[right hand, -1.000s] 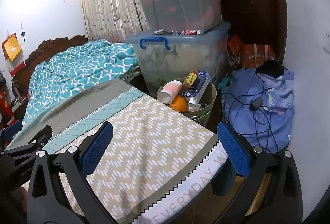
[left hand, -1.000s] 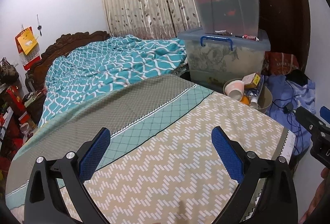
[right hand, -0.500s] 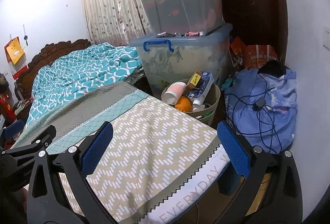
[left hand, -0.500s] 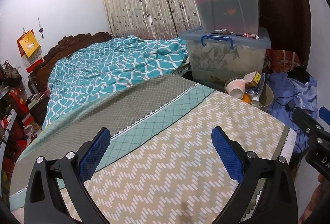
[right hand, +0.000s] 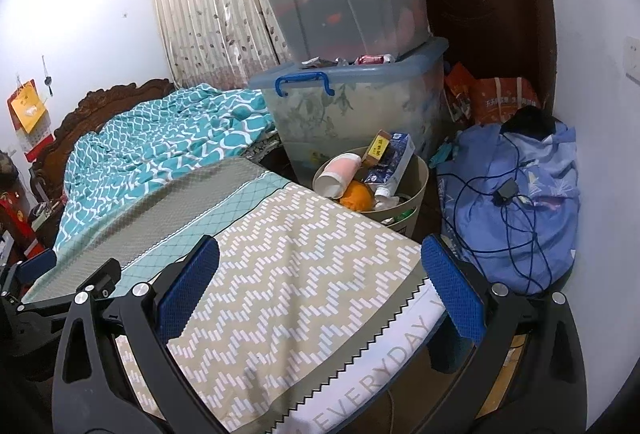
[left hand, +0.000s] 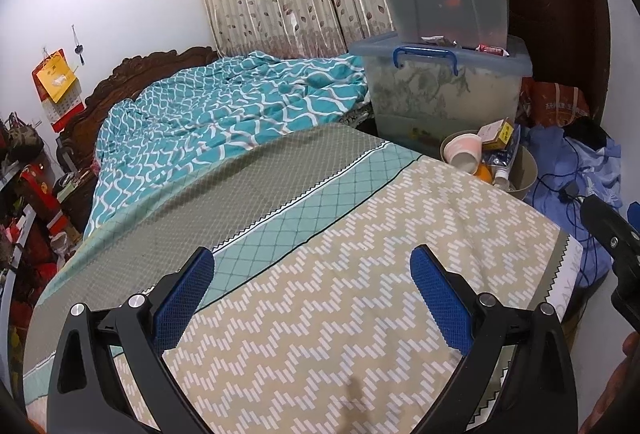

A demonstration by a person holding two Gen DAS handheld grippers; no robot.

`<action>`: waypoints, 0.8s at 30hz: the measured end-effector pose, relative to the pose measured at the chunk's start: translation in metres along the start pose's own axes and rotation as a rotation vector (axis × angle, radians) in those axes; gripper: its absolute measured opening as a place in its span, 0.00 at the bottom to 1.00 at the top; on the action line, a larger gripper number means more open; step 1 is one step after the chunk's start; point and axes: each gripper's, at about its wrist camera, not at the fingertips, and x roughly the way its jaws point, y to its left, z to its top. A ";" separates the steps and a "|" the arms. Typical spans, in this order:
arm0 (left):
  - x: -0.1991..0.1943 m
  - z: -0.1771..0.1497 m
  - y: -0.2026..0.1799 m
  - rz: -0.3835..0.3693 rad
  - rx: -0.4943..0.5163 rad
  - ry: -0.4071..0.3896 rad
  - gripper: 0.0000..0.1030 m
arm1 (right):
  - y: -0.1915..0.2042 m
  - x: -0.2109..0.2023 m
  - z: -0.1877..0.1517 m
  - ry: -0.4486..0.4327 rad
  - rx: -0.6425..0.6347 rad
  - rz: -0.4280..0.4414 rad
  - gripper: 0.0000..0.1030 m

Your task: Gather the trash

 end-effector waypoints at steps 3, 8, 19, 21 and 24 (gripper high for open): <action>0.000 -0.001 0.001 0.005 -0.002 0.000 0.92 | 0.003 -0.001 -0.003 0.001 0.002 0.009 0.97; -0.001 -0.002 0.002 0.022 0.005 -0.010 0.92 | 0.011 -0.002 -0.007 0.013 -0.008 0.022 0.97; -0.002 -0.005 0.009 0.017 0.000 -0.020 0.92 | 0.017 -0.002 -0.009 0.019 -0.007 0.028 0.97; -0.002 -0.006 0.009 0.017 0.000 -0.019 0.92 | 0.018 -0.002 -0.009 0.019 -0.004 0.029 0.97; -0.002 -0.006 0.011 0.012 -0.002 -0.014 0.92 | 0.020 -0.001 -0.009 0.025 -0.004 0.030 0.97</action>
